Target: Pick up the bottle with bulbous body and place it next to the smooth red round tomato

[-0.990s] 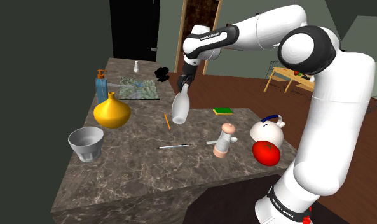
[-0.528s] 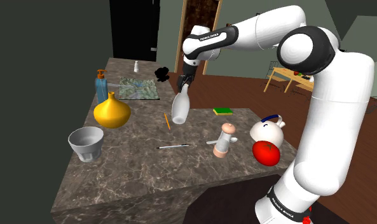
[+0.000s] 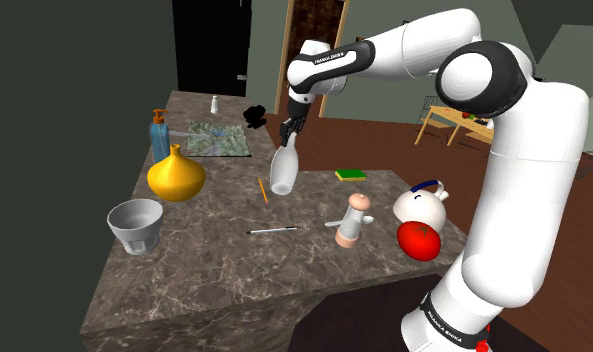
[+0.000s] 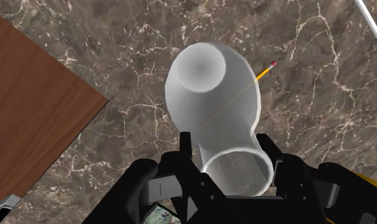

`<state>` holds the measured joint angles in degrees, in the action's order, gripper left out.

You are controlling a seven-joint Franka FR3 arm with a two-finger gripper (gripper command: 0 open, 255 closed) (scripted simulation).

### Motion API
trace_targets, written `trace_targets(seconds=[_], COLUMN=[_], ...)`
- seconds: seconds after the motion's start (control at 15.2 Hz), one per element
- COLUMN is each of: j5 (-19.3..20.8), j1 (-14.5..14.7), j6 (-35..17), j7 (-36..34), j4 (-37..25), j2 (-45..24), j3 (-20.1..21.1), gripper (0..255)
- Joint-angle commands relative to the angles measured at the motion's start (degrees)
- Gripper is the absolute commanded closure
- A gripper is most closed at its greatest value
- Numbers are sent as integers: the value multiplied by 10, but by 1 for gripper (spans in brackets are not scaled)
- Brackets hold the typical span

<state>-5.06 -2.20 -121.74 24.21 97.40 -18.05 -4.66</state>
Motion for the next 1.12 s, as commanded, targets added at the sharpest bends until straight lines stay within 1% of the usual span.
trace_targets(seconds=[0.0, 0.07, 1.06], j5=[0, 0, 5], j1=[0, 0, 0], j6=[0, 0, 107], j7=[0, 0, -8], j4=[0, 0, -87], j2=[0, 0, 21], j3=[0, 0, -2], gripper=[255, 255, 255])
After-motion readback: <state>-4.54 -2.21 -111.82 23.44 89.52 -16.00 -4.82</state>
